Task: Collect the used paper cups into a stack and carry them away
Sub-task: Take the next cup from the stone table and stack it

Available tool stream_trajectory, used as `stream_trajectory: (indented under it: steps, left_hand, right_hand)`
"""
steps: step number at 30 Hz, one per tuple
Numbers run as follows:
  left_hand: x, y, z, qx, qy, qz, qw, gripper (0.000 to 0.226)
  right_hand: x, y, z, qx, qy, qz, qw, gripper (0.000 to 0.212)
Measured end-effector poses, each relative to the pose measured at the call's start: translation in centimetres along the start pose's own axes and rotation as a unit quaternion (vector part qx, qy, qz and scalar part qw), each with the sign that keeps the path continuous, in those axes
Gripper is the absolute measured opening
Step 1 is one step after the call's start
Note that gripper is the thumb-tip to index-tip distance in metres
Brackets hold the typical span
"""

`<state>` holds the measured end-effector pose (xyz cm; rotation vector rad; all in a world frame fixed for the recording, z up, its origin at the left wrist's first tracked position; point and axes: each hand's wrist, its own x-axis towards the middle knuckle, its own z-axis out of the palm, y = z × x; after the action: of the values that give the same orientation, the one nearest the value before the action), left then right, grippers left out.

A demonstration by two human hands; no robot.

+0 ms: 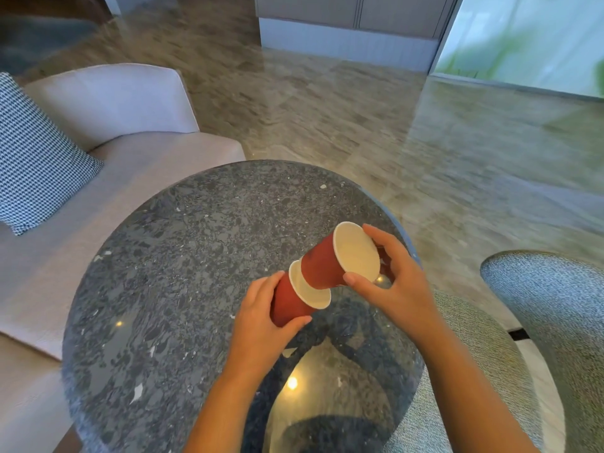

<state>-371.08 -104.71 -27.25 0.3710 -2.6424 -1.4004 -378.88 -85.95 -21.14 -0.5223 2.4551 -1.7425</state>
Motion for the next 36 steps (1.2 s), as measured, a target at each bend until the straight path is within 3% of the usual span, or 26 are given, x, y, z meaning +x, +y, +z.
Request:
stream_trajectory:
  steps: [16, 36]
  left_hand:
    - [-0.3, 2.7, -0.4, -0.010, -0.011, 0.076, 0.997, 0.075]
    - [-0.1, 4.3, 0.7, -0.001, -0.033, 0.056, 0.998, 0.075]
  right_hand:
    - [-0.4, 0.5, -0.1, 0.024, -0.113, 0.037, 0.993, 0.066]
    - [-1.0, 0.5, -0.2, 0.010, -0.111, 0.068, 0.991, 0.065]
